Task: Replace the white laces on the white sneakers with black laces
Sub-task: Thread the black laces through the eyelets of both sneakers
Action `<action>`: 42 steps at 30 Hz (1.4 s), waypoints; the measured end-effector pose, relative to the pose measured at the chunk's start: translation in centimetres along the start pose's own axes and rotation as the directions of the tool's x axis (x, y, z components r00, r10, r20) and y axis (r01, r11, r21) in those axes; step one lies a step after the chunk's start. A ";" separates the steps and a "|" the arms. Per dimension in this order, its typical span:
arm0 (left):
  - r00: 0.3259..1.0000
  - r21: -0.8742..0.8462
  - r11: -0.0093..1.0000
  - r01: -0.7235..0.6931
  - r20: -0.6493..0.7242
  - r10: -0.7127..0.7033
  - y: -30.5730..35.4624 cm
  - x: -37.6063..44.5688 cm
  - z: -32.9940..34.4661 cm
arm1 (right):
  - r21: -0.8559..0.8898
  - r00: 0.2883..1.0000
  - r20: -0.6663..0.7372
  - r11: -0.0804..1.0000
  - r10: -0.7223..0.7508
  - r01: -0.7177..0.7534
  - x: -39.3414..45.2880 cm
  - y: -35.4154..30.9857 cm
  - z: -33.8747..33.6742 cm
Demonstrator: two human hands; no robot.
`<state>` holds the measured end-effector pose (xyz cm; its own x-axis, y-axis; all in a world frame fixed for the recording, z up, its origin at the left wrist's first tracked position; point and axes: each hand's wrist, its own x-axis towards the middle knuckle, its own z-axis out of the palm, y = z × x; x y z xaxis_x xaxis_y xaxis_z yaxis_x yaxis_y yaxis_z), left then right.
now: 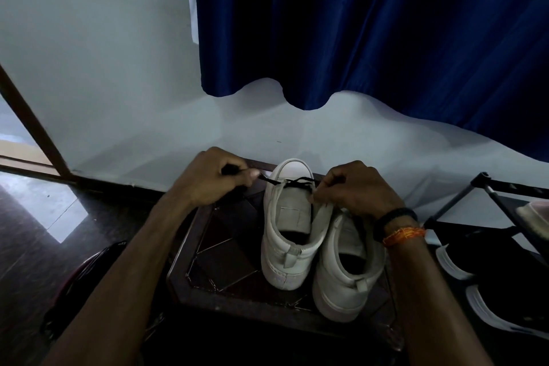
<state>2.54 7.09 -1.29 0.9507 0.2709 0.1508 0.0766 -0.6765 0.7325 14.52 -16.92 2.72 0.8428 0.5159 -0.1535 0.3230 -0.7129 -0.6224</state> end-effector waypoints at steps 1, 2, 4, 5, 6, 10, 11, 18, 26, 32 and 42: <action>0.999 -0.015 0.999 0.039 -0.017 -0.040 -0.4 0.0 -0.3 | 0.000 1.000 -0.002 1.000 0.002 -0.002 0.0 0.1 0.0; 0.998 -0.011 0.998 0.062 -0.030 -0.062 -0.7 0.0 -0.5 | 0.000 1.000 -0.001 1.000 0.003 -0.003 0.0 0.1 0.0; 0.997 0.036 0.997 0.065 -0.051 -0.064 -1.0 0.1 -0.3 | -0.003 1.000 0.001 1.000 0.005 -0.005 0.1 0.1 0.0; 0.995 0.045 0.997 0.062 -0.075 -0.059 -1.0 0.2 0.0 | -0.006 1.000 0.001 1.000 0.006 -0.006 0.1 0.1 0.0; 0.992 0.027 0.997 0.067 -0.109 -0.063 -1.0 0.3 0.2 | -0.009 1.000 -0.001 1.000 0.008 -0.008 0.1 0.1 0.0; 0.936 -0.334 0.935 0.121 -0.275 -0.220 -1.0 0.2 -0.7 | -0.012 1.000 0.005 1.000 0.015 -0.015 0.3 0.2 0.0; 0.916 -0.442 0.888 0.126 -0.291 -0.275 -1.2 0.1 -1.3 | -0.011 1.000 0.007 1.000 0.014 -0.014 0.3 0.2 0.0; 0.943 -0.911 0.366 0.189 0.064 -0.326 1.1 -0.5 -1.6 | -0.031 1.000 0.000 0.999 0.010 -0.010 0.3 0.1 0.0; 0.838 -0.411 0.734 0.541 0.345 -0.424 0.7 -0.9 -2.0 | -0.046 0.999 -0.032 0.999 0.018 -0.019 0.6 0.4 0.3; 0.757 -0.185 0.747 0.639 0.325 -0.567 -0.4 -0.7 -1.2 | -0.036 0.997 -0.062 0.998 0.040 -0.042 0.6 0.2 0.4; 0.844 -0.008 0.894 0.447 0.336 -0.419 -0.8 -0.4 0.8 | 0.025 0.996 -0.060 0.998 -0.062 0.063 0.0 -0.5 0.4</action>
<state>2.34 7.00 -2.45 0.8708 0.2822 -0.4025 0.4914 -0.4783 0.7278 14.19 -16.39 2.77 0.8456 0.5294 -0.0685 0.3647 -0.6665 -0.6502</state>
